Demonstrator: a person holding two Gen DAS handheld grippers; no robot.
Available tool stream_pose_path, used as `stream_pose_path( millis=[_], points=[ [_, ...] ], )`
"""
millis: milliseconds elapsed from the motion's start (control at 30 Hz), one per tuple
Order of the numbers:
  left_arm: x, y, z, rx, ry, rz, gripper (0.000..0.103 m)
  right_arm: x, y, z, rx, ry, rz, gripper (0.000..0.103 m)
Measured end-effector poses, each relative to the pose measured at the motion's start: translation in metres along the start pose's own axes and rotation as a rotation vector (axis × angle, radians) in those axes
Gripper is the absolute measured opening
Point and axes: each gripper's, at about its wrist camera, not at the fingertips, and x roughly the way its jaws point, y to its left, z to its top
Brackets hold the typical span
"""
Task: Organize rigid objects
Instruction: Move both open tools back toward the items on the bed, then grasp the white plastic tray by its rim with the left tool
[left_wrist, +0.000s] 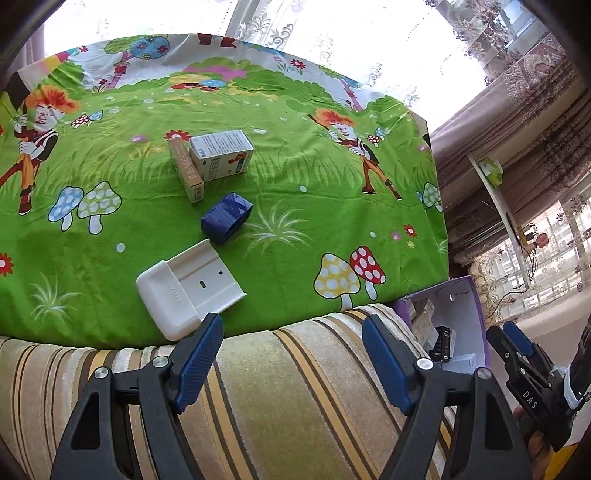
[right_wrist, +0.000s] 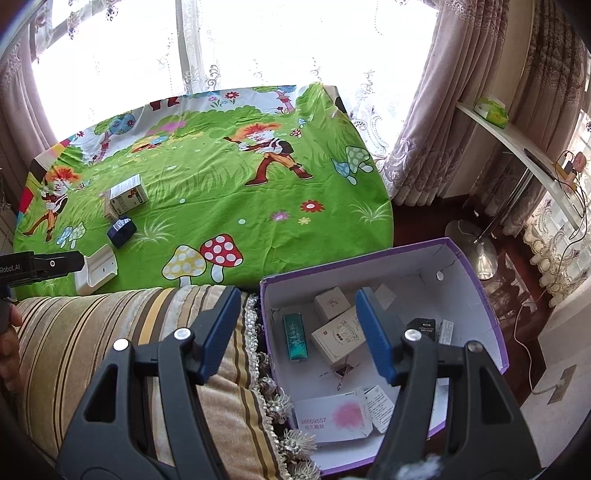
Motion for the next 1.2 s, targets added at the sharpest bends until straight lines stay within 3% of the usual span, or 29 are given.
stream_pose_path(
  millis=[267, 800, 1067, 1200],
  points=[
    [0.008, 0.029, 0.005, -0.043, 0.027, 0.116, 0.078, 0.012, 0.029, 0.013, -0.065, 0.004, 0.048, 0.068],
    [0.041, 0.082, 0.014, -0.224, 0.144, 0.138, 0.078, 0.03, 0.086, 0.036, -0.202, 0.007, 0.12, 0.068],
    [0.056, 0.085, 0.02, -0.207, 0.19, 0.159, 0.062, 0.039, 0.112, 0.042, -0.268, 0.015, 0.143, 0.068],
    [0.06, 0.081, 0.026, -0.17, 0.186, 0.185, 0.044, 0.043, 0.123, 0.045, -0.297, 0.022, 0.153, 0.068]
  ],
)
